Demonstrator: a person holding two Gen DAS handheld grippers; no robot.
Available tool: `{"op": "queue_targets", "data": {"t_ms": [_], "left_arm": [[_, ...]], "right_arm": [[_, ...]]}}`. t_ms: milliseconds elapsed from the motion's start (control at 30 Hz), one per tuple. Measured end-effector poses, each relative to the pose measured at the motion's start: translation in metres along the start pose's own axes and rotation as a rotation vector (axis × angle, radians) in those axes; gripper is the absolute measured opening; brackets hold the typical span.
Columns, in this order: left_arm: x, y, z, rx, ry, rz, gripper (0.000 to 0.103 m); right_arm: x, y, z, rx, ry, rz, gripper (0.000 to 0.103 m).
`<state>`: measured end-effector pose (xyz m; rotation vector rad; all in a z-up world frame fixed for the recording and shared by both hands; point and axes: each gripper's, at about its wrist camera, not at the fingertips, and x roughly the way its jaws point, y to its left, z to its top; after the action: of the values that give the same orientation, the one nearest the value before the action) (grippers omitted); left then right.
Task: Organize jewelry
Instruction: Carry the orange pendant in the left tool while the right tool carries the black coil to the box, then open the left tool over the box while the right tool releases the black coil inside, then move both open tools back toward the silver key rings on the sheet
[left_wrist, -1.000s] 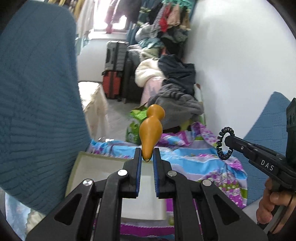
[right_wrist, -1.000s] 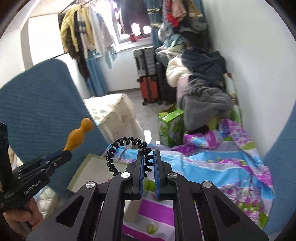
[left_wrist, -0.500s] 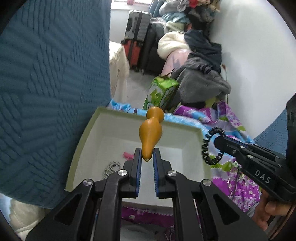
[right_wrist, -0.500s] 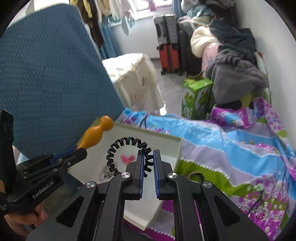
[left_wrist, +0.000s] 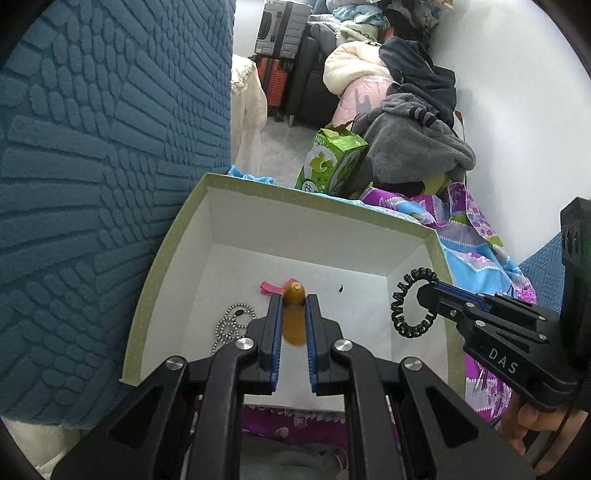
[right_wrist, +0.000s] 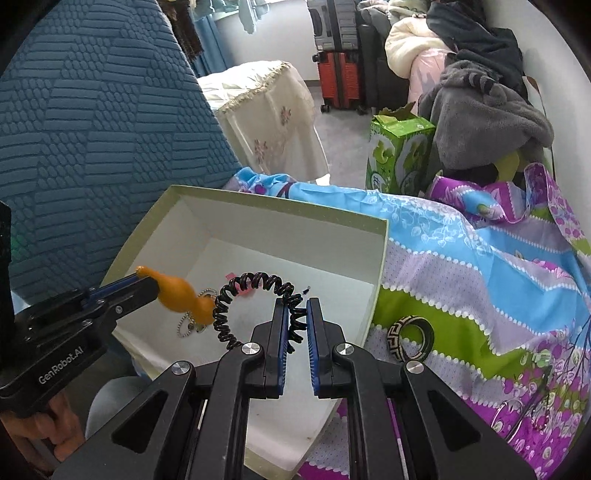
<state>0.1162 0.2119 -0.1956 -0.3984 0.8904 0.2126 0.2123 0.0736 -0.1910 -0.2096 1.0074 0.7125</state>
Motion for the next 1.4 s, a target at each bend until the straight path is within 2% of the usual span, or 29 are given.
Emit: {"op": "queue_targets", "data": {"t_ms": [233,267,333,400,433,500,633,767,1167,1400], "left_arm": [[-0.015,-0.013,0.01,0.031,-0.033,0.013,0.014],[-0.018,-0.014,0.011,0.029,-0.038,0.016,0.017],[-0.03,-0.018,0.015,0.026,-0.061,0.016,0.038],[-0.041,-0.024,0.019,0.035,-0.085,0.018,0.043],[-0.044,-0.026,0.02,0.039,-0.091,0.018,0.044],[-0.058,-0.033,0.025,0.041,-0.11,0.024,0.051],[-0.082,-0.045,0.033,0.045,-0.156,0.015,0.059],[-0.101,-0.065,0.036,0.064,-0.192,-0.008,0.06],[-0.135,-0.137,0.04,0.132,-0.276,-0.116,0.06],[-0.122,-0.168,0.025,0.154,-0.249,-0.178,0.06]], "right_arm": [[-0.021,-0.001,0.008,-0.016,-0.038,0.013,0.012],[-0.025,-0.002,0.009,-0.015,-0.046,0.016,0.013],[-0.039,-0.004,0.012,-0.012,-0.073,0.018,0.015],[-0.052,-0.006,0.016,-0.011,-0.097,0.023,0.019],[-0.058,-0.007,0.017,-0.01,-0.107,0.027,0.025],[-0.074,-0.009,0.021,-0.008,-0.132,0.025,0.027],[-0.104,-0.017,0.028,0.005,-0.182,0.022,0.037],[-0.141,-0.028,0.03,0.011,-0.246,0.016,0.043],[-0.226,-0.082,0.011,0.046,-0.37,-0.084,0.043],[-0.25,-0.12,-0.009,0.105,-0.407,-0.147,0.043]]}}
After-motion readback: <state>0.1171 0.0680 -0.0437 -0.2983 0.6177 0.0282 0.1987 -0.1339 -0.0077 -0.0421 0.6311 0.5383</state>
